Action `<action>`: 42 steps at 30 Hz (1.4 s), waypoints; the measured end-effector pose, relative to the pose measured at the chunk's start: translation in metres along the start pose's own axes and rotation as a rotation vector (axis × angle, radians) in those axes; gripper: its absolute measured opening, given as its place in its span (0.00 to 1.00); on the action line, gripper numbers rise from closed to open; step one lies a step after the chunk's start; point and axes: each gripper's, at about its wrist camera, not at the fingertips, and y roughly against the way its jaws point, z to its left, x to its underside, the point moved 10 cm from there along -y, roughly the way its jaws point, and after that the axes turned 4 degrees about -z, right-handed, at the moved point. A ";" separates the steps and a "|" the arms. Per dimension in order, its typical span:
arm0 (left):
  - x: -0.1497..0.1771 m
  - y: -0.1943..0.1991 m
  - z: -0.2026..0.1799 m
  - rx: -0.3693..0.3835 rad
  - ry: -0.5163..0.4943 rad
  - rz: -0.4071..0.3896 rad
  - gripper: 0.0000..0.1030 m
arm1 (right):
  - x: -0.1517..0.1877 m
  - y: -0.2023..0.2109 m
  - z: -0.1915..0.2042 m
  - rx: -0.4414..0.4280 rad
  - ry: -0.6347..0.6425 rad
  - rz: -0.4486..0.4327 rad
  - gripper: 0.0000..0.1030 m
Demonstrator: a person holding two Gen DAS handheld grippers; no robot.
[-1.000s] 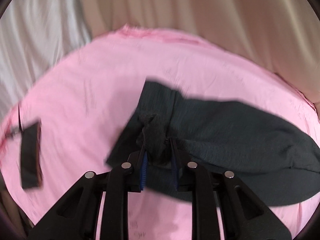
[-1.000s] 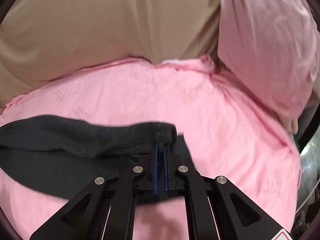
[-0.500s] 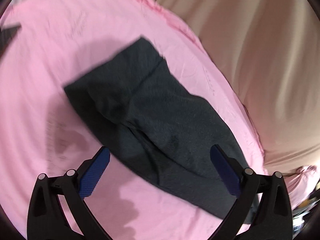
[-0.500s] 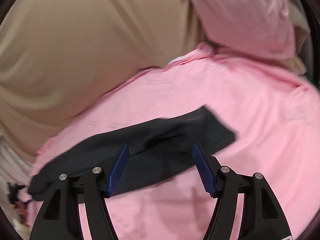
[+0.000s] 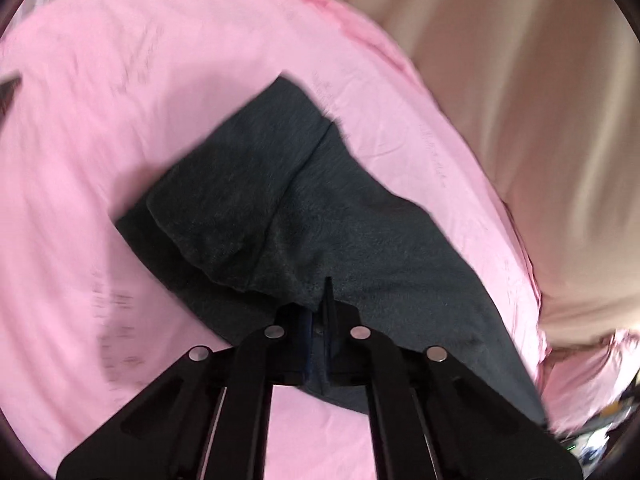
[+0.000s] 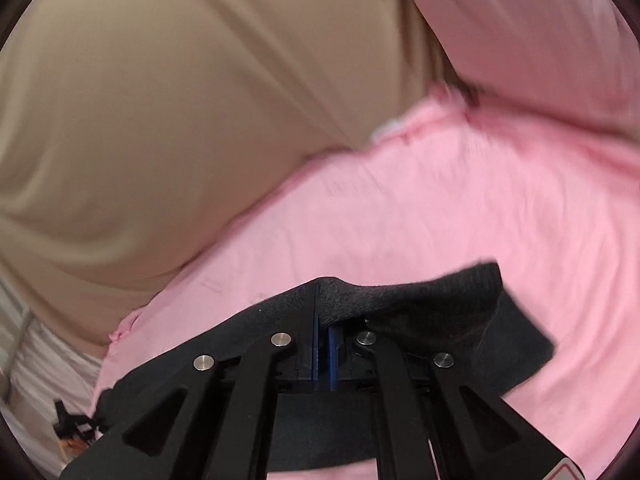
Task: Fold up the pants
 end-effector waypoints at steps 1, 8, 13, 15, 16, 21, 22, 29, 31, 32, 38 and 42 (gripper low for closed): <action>0.001 0.005 0.002 -0.007 -0.014 -0.004 0.02 | 0.005 0.002 -0.006 0.039 0.045 0.010 0.03; 0.016 -0.024 0.034 -0.108 -0.050 0.059 0.03 | 0.085 -0.040 -0.087 0.193 -0.012 0.245 0.03; 0.012 -0.010 0.029 -0.168 -0.125 0.004 0.20 | 0.084 -0.028 -0.078 0.186 -0.007 0.232 0.12; 0.013 -0.006 0.028 -0.145 -0.119 -0.011 0.60 | 0.087 -0.030 -0.081 0.182 -0.041 0.239 0.23; 0.015 -0.005 0.027 -0.113 -0.110 -0.011 0.66 | 0.088 -0.030 -0.086 0.174 -0.067 0.238 0.30; 0.014 -0.002 0.037 -0.124 -0.098 -0.056 0.82 | 0.073 -0.037 -0.087 0.146 -0.126 0.213 0.47; 0.015 -0.002 0.040 -0.126 -0.083 -0.051 0.82 | 0.067 -0.042 -0.084 0.170 -0.095 0.211 0.43; 0.013 -0.008 0.042 -0.129 -0.060 -0.050 0.83 | 0.003 -0.010 -0.060 0.172 0.076 0.038 0.02; 0.015 -0.010 0.043 -0.127 -0.067 -0.051 0.85 | 0.035 -0.034 -0.104 0.255 0.027 0.197 0.03; 0.014 -0.009 0.042 -0.125 -0.073 -0.057 0.86 | 0.047 -0.037 -0.118 0.278 0.004 0.238 0.03; 0.008 -0.016 0.038 -0.135 -0.057 -0.049 0.94 | 0.059 -0.013 -0.121 0.257 -0.044 0.187 0.39; -0.002 -0.022 0.039 -0.127 -0.016 -0.075 0.94 | 0.081 -0.004 -0.123 0.220 -0.163 0.214 0.43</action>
